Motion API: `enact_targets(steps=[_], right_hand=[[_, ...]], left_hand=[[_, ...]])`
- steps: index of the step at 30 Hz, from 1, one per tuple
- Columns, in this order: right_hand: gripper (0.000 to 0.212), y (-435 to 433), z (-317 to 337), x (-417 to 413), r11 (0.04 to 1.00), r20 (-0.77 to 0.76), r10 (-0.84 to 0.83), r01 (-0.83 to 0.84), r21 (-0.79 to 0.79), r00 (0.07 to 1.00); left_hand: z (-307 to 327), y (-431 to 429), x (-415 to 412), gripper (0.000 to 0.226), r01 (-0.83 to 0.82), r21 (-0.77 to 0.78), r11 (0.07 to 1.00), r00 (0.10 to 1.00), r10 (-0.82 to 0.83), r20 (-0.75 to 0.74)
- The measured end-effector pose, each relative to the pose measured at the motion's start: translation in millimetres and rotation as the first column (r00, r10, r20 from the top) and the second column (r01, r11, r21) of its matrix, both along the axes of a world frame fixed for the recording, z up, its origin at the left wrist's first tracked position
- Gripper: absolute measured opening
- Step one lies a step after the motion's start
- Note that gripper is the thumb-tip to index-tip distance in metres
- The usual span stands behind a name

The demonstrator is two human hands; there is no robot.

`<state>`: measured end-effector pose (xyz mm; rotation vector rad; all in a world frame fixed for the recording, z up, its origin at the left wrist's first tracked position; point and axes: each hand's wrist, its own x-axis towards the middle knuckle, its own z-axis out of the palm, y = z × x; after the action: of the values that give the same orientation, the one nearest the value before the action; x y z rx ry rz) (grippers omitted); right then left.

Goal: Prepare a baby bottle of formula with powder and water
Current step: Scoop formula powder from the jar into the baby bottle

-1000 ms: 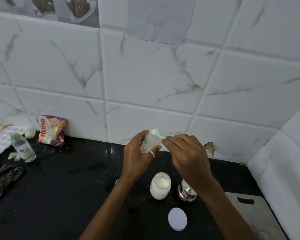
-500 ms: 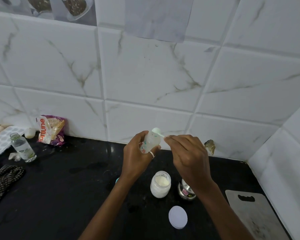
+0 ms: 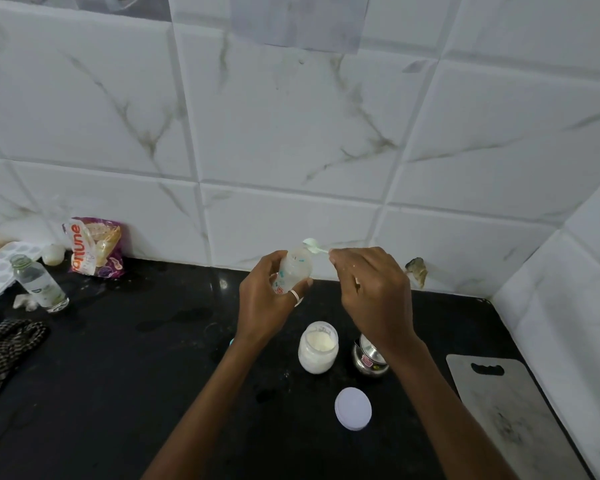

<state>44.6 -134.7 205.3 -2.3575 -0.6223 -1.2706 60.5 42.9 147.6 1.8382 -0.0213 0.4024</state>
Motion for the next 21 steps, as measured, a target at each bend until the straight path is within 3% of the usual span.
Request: enact_targets(steps=[5, 8, 13, 18, 21], right_hand=[[0.011, -6, -19, 0, 0.889, -0.246, 0.107, 0.018, 0.457, 0.963], [0.012, -13, -43, 0, 0.789, -0.438, 0.148, 0.161, 0.593, 0.887], [0.015, -27, -100, -1, 0.833, -0.684, 0.069, 0.335, 0.44, 0.726], [0.016, -29, -135, 6, 0.946, -0.763, -0.083, 0.291, 0.141, 0.641], [0.018, -24, -144, 19, 0.972, -0.826, -0.168, 0.232, -0.047, 0.537]], left_hand=[[-24, 6, -3, 0.061, -0.012, -0.013, 1.0, 0.997, 0.011, -0.076], [-48, 12, -9, 0.061, -0.034, 0.014, 0.999, 0.988, 0.035, -0.147], [-85, 18, -26, 0.059, -0.031, 0.031, 0.999, 0.964, 0.038, -0.262], [-104, 15, -38, 0.056, -0.02, 0.019, 1.0, 0.942, 0.025, -0.334], [-110, 15, -42, 0.057, -0.014, 0.022, 1.0, 0.932, 0.021, -0.361]])
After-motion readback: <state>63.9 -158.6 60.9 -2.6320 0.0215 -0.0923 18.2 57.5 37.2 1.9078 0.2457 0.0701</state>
